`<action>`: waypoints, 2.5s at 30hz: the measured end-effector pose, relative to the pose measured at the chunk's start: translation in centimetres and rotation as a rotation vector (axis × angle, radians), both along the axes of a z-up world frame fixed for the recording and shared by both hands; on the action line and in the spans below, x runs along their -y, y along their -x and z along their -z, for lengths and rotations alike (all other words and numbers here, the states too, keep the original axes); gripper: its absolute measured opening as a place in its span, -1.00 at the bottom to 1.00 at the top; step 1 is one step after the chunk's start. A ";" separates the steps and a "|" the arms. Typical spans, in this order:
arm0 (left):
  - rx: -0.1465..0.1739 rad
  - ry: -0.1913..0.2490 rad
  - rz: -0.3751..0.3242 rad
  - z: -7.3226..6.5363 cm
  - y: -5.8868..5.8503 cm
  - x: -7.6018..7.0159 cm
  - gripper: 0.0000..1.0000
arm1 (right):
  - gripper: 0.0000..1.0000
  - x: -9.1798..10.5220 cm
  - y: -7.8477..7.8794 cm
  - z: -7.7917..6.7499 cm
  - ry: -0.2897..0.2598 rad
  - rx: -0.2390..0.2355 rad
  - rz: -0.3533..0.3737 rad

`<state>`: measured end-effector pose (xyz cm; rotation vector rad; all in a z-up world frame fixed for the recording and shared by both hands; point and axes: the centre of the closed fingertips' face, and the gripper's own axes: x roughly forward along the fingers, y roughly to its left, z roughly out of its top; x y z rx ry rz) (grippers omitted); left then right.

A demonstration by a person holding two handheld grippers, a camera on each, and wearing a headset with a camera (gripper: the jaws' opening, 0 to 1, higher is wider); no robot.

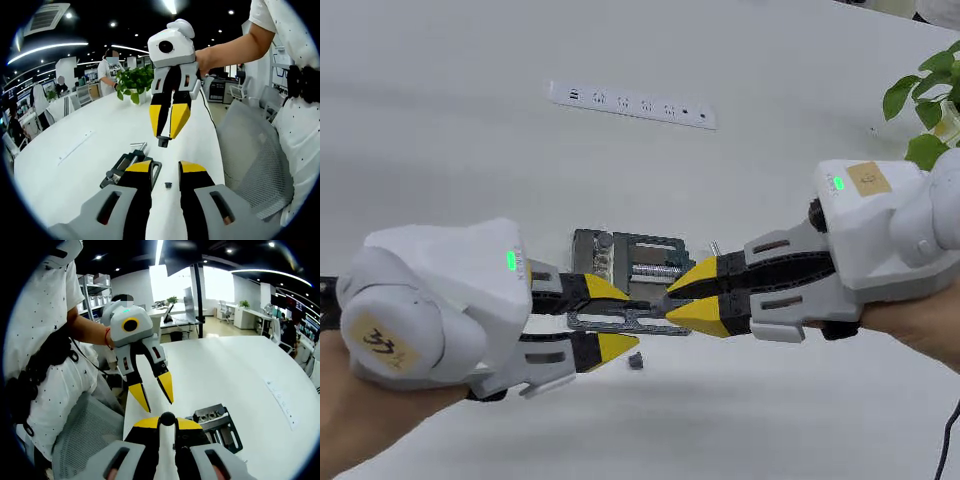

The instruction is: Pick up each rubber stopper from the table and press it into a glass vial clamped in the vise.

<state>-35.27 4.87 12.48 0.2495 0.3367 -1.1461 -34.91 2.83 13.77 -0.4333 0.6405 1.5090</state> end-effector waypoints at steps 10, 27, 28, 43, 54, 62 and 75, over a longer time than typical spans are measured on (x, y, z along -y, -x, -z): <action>-0.020 0.014 -0.112 1.2 -1.4 -3.6 -0.30 | -0.90 -1.4 -2.7 0.6 0.079 0.035 0.019; -0.063 0.067 -0.191 3.8 -3.0 -5.9 0.44 | -0.90 -3.4 -7.6 4.2 0.265 0.051 0.030; -0.067 0.069 -0.192 4.0 -3.1 -6.0 0.48 | -0.90 -3.4 -7.8 4.4 0.275 0.050 0.029; -0.100 0.115 -0.187 5.5 -3.3 -5.9 0.93 | -0.90 -3.9 -9.4 9.0 0.467 0.069 -0.046; -0.111 0.137 -0.190 5.8 -3.2 -6.2 0.95 | -0.90 -3.9 -9.5 10.6 0.539 0.084 -0.087; -0.111 0.149 -0.190 5.9 -3.3 -6.3 0.94 | -0.90 -3.9 -9.7 11.0 0.561 0.096 -0.102; -0.115 0.155 -0.185 6.2 -3.4 -6.3 0.92 | -0.90 -4.2 -9.7 11.0 0.571 0.106 -0.120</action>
